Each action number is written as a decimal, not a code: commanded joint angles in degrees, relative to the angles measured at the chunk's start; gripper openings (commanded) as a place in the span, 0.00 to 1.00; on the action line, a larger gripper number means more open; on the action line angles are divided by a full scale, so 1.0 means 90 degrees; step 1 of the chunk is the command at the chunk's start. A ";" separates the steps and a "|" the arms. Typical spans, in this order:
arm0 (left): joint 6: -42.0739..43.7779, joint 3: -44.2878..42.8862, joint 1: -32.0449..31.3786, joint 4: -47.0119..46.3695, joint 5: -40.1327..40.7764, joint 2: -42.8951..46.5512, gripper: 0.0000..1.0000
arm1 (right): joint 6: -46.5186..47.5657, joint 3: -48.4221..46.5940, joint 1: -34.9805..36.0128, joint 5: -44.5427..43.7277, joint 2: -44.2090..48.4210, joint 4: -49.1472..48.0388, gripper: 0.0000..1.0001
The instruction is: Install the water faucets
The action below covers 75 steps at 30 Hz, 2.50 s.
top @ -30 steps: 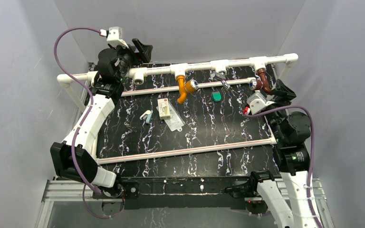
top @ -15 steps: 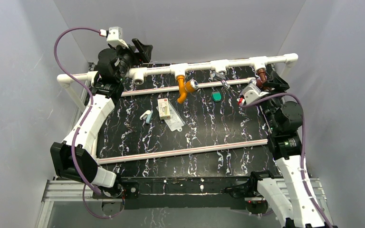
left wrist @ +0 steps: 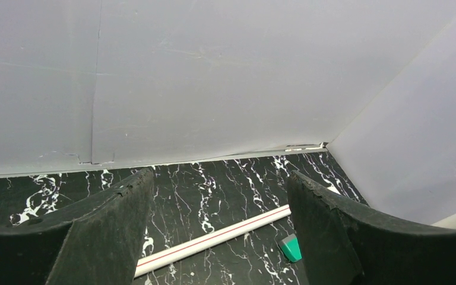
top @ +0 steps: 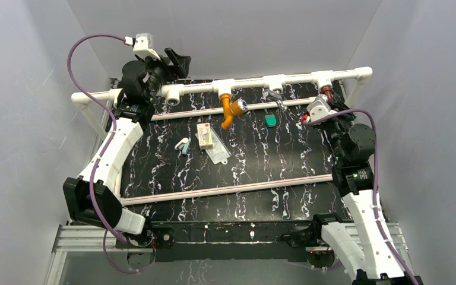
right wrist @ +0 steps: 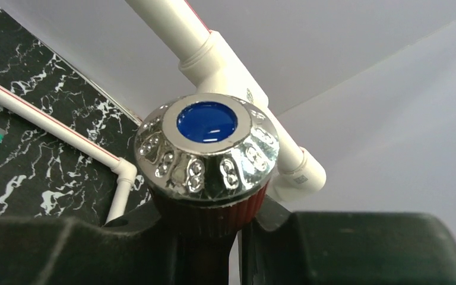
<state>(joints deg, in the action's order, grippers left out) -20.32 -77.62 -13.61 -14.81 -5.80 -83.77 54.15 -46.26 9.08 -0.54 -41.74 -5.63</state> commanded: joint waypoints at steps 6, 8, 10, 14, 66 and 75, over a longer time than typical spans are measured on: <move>-0.0018 0.0858 0.0068 0.2143 -0.0155 -0.0703 0.79 | -0.3272 0.0272 0.0027 -0.0237 0.0539 -0.0758 0.01; -0.0019 0.0874 0.0067 0.2134 -0.0147 -0.0702 0.79 | -0.4019 0.0210 0.0026 -0.0269 0.0545 -0.0754 0.01; -0.0020 0.0880 0.0071 0.2134 -0.0146 -0.0702 0.79 | -0.4854 0.0035 0.0026 -0.0531 0.0479 -0.0665 0.01; -0.0008 0.0881 0.0073 0.2143 -0.0119 -0.0702 0.79 | -0.6551 -0.0167 0.0030 -0.0704 0.0386 -0.0685 0.01; -0.0009 0.0893 0.0077 0.2134 -0.0107 -0.0683 0.79 | -1.7437 -0.0177 0.0032 -0.1076 0.0604 0.0477 0.47; 0.0011 0.0889 0.0076 0.2159 -0.0072 -0.0683 0.79 | -1.6296 -0.0057 0.0029 -0.0355 0.0958 0.0860 0.83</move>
<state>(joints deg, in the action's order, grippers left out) -20.67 -77.34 -13.47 -14.59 -6.81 -83.40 -98.61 -44.91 9.13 -7.27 -35.16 0.82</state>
